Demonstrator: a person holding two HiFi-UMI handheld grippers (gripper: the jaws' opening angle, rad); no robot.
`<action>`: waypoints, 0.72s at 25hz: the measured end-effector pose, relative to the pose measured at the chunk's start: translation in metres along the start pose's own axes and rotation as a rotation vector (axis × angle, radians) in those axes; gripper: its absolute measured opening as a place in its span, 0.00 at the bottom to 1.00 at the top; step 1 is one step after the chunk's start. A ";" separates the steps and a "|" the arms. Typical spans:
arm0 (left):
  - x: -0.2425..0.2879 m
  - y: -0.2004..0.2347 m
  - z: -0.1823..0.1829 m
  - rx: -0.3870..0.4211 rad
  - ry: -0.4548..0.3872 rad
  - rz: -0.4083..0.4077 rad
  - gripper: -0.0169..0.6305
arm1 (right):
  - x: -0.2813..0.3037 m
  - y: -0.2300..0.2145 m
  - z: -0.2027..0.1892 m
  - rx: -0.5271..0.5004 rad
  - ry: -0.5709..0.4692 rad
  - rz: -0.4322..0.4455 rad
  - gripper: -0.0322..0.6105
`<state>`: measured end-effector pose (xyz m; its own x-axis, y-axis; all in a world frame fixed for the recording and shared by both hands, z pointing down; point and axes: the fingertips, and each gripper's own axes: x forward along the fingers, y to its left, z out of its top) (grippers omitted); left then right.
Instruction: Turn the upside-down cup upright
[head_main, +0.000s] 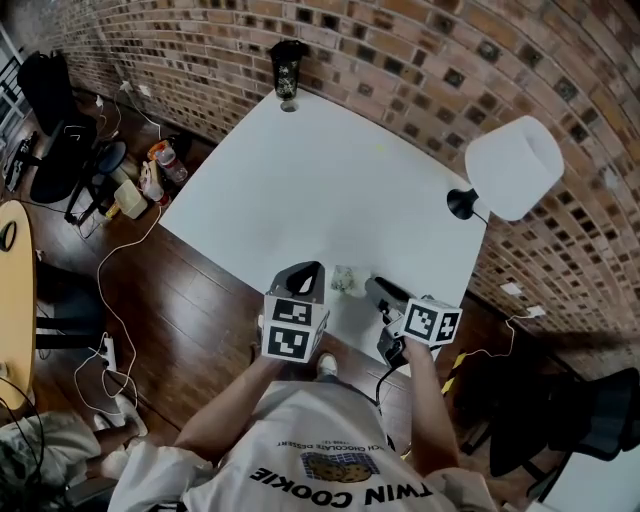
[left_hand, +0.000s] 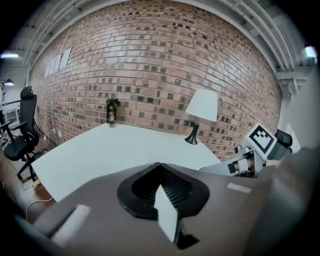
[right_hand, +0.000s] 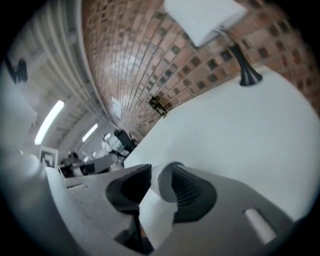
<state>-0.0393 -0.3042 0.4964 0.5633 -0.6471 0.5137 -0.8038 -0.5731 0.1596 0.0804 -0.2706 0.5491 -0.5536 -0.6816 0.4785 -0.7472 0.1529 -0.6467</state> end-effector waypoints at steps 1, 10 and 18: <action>0.000 0.001 0.000 -0.001 -0.001 0.002 0.03 | 0.000 0.005 0.000 -0.129 0.045 -0.040 0.23; -0.005 0.010 -0.002 -0.020 -0.009 0.022 0.03 | 0.036 0.054 -0.027 -1.122 0.495 -0.146 0.36; -0.014 0.023 -0.007 -0.053 -0.016 0.049 0.03 | 0.064 0.057 -0.054 -1.203 0.765 -0.115 0.49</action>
<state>-0.0670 -0.3052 0.4986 0.5260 -0.6817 0.5086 -0.8390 -0.5138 0.1790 -0.0171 -0.2671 0.5751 -0.2391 -0.2439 0.9399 -0.4385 0.8907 0.1196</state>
